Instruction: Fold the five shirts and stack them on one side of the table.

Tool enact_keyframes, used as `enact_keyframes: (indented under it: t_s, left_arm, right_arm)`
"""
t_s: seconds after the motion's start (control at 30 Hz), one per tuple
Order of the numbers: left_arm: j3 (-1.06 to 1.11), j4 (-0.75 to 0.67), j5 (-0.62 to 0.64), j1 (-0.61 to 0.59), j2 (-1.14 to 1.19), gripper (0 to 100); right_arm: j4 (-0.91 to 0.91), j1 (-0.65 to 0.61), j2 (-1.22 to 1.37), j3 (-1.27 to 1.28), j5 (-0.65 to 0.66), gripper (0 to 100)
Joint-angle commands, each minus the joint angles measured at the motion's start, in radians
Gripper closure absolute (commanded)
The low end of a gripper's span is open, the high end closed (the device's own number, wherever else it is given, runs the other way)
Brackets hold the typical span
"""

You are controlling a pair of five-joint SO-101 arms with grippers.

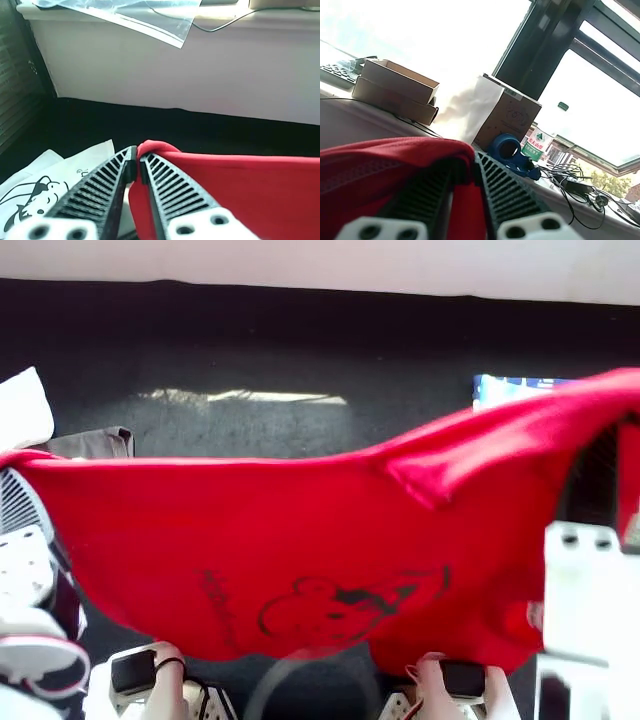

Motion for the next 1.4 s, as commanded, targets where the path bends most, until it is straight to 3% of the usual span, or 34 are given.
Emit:
enact_keyframes:
  t_s: [0.0, 0.4, 0.57, 0.87, 1.1, 1.37]
  left_arm:
    - [0.079, -0.037, -0.002, -0.015, 0.007, 99]
    - [0.498, -0.325, -0.002, -0.007, 0.015, 99]
    - [0.567, -0.476, -0.005, 0.018, 0.199, 99]
    - [0.185, -0.493, -0.049, 0.127, 0.751, 99]
    - [-0.165, -0.387, -0.049, 0.124, 1.059, 99]
    - [-0.383, -0.382, -0.049, 0.150, 1.365, 99]
  right_arm:
    - [-0.051, -0.022, -0.008, 0.077, -0.002, 99.1]
    - [-0.260, -0.064, 0.016, 0.545, -0.003, 99.1]
    - [-0.470, -0.070, 0.018, 0.802, -0.002, 99.1]
    - [-0.751, -0.070, 0.116, 0.967, -0.002, 99.1]
    - [-0.760, -0.070, 0.414, 0.796, -0.006, 99.1]
    - [-0.759, -0.070, 0.794, 0.555, -0.008, 99.1]
